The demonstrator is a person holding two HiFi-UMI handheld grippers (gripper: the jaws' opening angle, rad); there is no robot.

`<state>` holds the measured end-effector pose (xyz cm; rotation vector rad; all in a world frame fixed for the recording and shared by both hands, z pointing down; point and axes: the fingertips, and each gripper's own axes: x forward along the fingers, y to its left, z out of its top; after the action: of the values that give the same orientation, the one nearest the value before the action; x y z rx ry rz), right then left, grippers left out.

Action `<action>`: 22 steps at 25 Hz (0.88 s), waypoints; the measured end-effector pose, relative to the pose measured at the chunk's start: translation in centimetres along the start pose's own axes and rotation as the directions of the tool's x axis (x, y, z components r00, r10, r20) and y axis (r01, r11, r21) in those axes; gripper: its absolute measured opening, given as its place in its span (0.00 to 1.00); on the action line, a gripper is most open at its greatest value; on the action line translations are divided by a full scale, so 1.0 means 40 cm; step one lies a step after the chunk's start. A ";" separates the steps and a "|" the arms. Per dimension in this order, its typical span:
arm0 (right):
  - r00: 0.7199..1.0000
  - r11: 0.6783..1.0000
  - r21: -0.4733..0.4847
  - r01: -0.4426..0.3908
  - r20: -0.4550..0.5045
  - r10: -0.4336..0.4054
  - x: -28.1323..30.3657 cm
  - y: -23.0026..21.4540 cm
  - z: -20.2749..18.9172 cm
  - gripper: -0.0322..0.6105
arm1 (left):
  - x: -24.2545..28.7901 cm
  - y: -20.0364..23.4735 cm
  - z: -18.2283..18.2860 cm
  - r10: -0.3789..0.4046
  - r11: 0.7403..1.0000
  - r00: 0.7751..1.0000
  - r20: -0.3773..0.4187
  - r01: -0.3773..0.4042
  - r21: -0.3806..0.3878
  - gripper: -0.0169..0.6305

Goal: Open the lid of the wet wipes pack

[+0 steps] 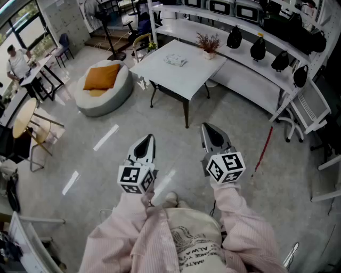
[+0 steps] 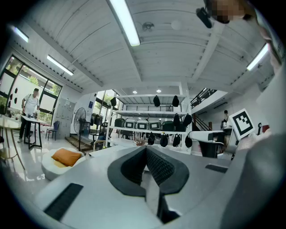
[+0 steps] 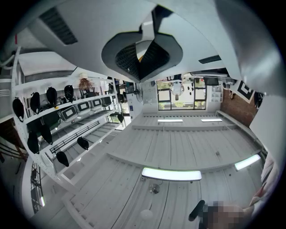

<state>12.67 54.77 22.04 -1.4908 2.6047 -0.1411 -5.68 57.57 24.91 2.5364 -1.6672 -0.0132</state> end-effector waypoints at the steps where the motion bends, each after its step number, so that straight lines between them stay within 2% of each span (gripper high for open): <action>1: 1.000 1.000 0.004 -0.001 0.006 0.001 -0.003 -0.002 0.000 0.05 | 0.000 -0.003 -0.001 0.000 1.000 1.000 -0.001 0.000 -0.001 0.02; 5: 1.000 1.000 0.006 -0.005 0.031 0.005 -0.013 -0.014 -0.001 0.05 | 0.000 -0.015 -0.007 -0.003 1.000 1.000 -0.005 0.002 -0.003 0.02; 15: 1.000 1.000 0.006 0.019 0.007 -0.019 0.003 -0.047 -0.037 0.07 | 0.016 0.002 -0.037 0.009 0.999 1.000 -0.025 -0.010 -0.036 0.02; 18: 1.000 1.000 0.022 0.018 0.001 -0.018 0.023 -0.057 -0.046 0.16 | 0.034 0.015 -0.044 0.009 0.999 1.000 -0.030 -0.010 -0.043 0.02; 22: 1.000 0.999 0.031 0.017 -0.017 -0.016 0.066 -0.074 -0.069 0.18 | 0.073 0.040 -0.059 0.004 0.998 0.999 -0.040 -0.006 -0.055 0.02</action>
<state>13.41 51.03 25.01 -1.5074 2.5909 -0.1958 -5.82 54.47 27.57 2.4757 -1.6361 -0.0078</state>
